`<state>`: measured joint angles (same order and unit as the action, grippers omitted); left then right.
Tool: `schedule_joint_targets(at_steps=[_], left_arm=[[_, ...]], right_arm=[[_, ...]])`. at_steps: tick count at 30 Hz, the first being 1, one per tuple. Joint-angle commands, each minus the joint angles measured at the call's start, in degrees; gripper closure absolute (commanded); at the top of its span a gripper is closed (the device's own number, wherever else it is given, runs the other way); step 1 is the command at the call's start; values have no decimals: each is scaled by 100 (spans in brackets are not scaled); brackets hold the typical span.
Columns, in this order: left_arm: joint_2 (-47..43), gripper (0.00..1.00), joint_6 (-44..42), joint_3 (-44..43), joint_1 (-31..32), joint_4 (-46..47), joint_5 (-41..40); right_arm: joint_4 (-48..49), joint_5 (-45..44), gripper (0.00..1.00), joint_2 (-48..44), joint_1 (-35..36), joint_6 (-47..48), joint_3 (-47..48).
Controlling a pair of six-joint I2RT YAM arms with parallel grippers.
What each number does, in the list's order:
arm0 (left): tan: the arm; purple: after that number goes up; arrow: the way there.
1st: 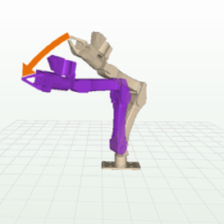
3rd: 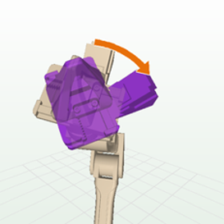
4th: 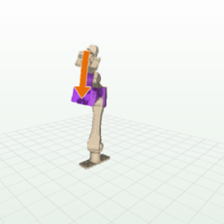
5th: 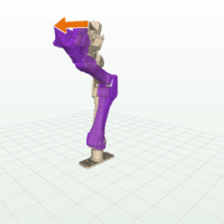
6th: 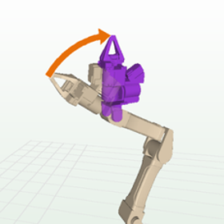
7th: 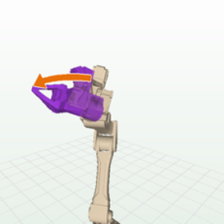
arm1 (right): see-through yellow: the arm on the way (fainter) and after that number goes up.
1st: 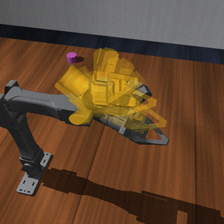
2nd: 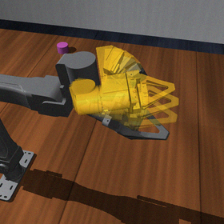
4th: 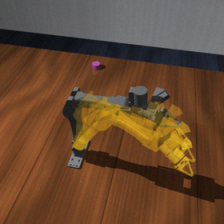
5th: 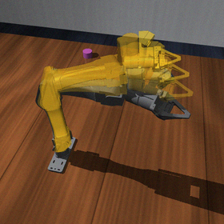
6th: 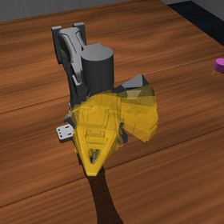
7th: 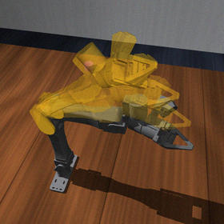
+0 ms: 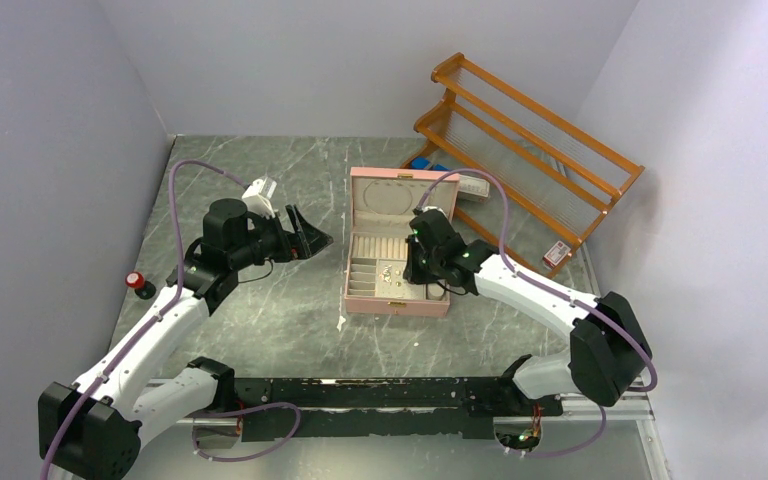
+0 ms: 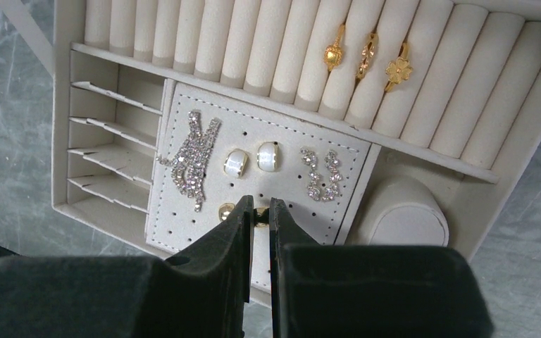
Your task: Organize the mixed jewelry
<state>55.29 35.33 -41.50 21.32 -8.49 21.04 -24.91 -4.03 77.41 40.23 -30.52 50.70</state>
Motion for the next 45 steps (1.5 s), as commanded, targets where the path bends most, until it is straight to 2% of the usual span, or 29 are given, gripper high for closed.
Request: schedule_joint_targets(at_steps=[1, 13, 17, 23, 36, 40, 45], left_arm=[[-67, 7, -44, 28, -5, 46, 59], [-85, 7, -44, 45, -5, 24, 44], [-87, 7, -38, 58, -5, 32, 48], [-80, 7, -12, 71, -5, 58, 59], [-175, 7, 25, 59, -5, 28, 58], [-209, 7, 7, 45, -5, -31, 25], [-263, 6, 10, 66, -5, -64, -34]], right_arm=[[117, -205, 93, 35, -15, 37, -136], [196, -51, 92, -5, -8, 90, -261], [146, 55, 86, -27, -23, 56, -283], [50, 102, 69, -185, -14, -48, -250], [-69, -247, 64, -804, -20, -101, 165], [-9, -554, 57, -1189, -90, -39, 421], [302, -1030, 36, -1582, -274, 260, 836]])
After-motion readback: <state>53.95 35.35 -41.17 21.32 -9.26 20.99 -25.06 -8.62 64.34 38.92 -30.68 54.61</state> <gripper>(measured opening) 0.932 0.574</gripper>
